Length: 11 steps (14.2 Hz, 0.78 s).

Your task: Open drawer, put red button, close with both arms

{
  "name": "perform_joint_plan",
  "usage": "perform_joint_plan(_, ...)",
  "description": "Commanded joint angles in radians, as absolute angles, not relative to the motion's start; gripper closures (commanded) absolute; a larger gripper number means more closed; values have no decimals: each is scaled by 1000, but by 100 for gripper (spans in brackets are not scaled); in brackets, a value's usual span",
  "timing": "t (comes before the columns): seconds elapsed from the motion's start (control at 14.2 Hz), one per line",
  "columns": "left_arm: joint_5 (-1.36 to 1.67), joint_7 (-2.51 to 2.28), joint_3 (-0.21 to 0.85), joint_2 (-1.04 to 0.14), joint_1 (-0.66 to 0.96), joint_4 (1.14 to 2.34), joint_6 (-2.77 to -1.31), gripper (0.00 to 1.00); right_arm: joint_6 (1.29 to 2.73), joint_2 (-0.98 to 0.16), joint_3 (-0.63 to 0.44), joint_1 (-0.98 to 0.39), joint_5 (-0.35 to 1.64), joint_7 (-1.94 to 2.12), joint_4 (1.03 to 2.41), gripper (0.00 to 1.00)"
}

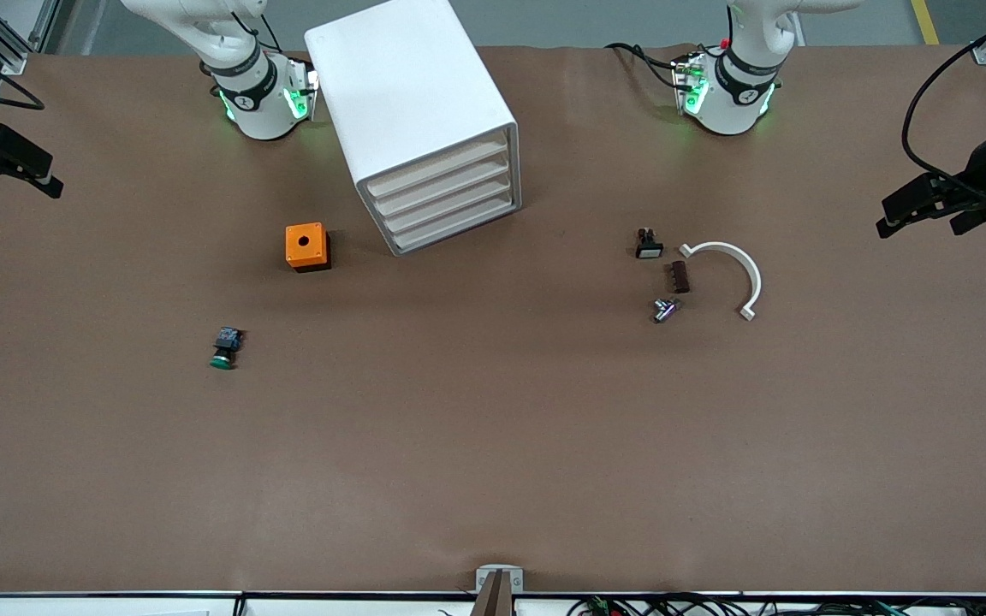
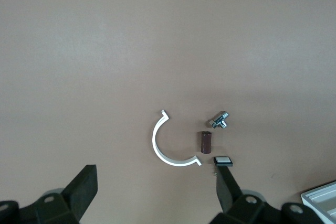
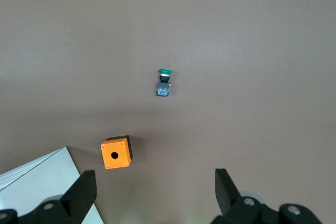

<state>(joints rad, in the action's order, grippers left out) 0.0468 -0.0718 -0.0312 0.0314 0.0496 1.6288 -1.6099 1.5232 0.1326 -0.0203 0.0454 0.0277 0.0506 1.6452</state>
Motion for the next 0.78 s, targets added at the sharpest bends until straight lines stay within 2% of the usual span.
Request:
perform_joint_plan(0.0,25,-81,-23,32,51,1629,-1595,0,1528,156,-15,48,18,52,1666,0)
perform_joint_plan(0.71,25,-78,-8,29,49,1623,-1595,0,1536,156,-15,48,2,92,1667,0)
